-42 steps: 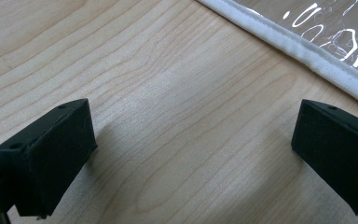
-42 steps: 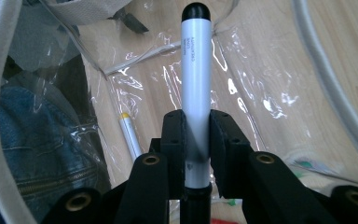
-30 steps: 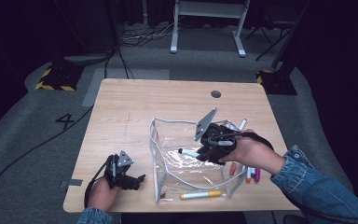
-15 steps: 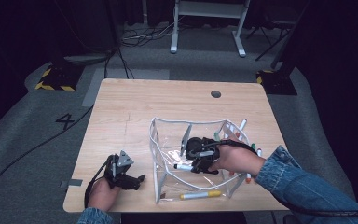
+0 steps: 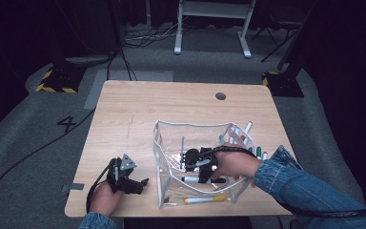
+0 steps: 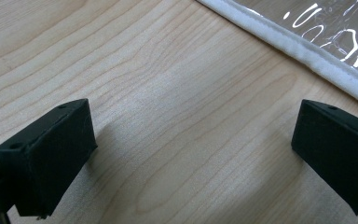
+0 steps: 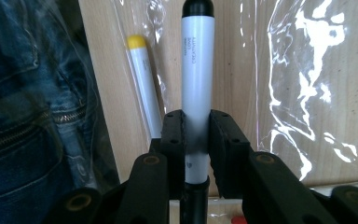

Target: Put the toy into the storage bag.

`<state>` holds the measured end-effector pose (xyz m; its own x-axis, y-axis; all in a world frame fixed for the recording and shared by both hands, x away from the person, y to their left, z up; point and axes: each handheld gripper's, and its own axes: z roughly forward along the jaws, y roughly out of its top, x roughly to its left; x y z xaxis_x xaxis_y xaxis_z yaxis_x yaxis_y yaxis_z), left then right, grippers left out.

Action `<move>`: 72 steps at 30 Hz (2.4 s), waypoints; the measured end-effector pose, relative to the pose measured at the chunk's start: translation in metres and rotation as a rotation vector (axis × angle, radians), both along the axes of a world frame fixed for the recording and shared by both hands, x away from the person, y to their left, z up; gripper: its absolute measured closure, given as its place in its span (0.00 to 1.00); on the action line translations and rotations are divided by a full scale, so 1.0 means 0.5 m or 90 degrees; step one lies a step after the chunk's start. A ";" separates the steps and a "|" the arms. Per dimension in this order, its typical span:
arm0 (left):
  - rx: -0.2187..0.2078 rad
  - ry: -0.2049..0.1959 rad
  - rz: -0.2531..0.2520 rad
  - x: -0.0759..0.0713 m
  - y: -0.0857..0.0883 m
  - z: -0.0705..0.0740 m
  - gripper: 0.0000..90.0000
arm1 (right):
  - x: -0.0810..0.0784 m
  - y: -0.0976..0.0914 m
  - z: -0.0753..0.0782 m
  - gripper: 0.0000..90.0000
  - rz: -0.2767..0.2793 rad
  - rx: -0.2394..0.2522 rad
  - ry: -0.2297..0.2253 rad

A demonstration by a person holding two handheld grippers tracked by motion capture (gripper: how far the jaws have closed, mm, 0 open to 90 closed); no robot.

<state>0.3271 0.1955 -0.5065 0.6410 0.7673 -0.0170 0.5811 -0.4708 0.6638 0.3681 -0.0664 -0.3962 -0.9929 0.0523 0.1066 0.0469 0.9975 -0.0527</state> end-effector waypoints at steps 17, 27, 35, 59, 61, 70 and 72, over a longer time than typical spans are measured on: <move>0.000 0.000 0.000 0.000 0.000 0.000 0.00 | -0.006 0.001 -0.017 0.76 0.002 -0.034 0.016; 0.000 0.000 0.000 0.000 0.000 0.000 0.00 | -0.010 -0.017 0.069 0.67 -0.020 0.083 -0.027; 0.000 0.000 0.000 0.000 0.000 0.000 0.00 | 0.005 -0.108 0.196 0.62 -0.098 0.266 -0.095; 0.000 0.000 0.000 0.000 0.000 0.000 0.00 | 0.120 -0.476 0.220 0.61 -0.405 0.369 -0.219; 0.000 0.000 0.000 0.000 0.000 0.000 0.00 | 0.128 -0.499 0.201 0.60 -0.427 0.358 -0.225; 0.000 0.000 0.000 0.000 0.000 0.000 0.00 | 0.151 -0.576 0.082 0.58 -0.526 0.302 -0.214; 0.000 0.000 0.000 0.000 0.000 0.000 0.00 | 0.151 -0.581 0.067 0.57 -0.534 0.298 -0.207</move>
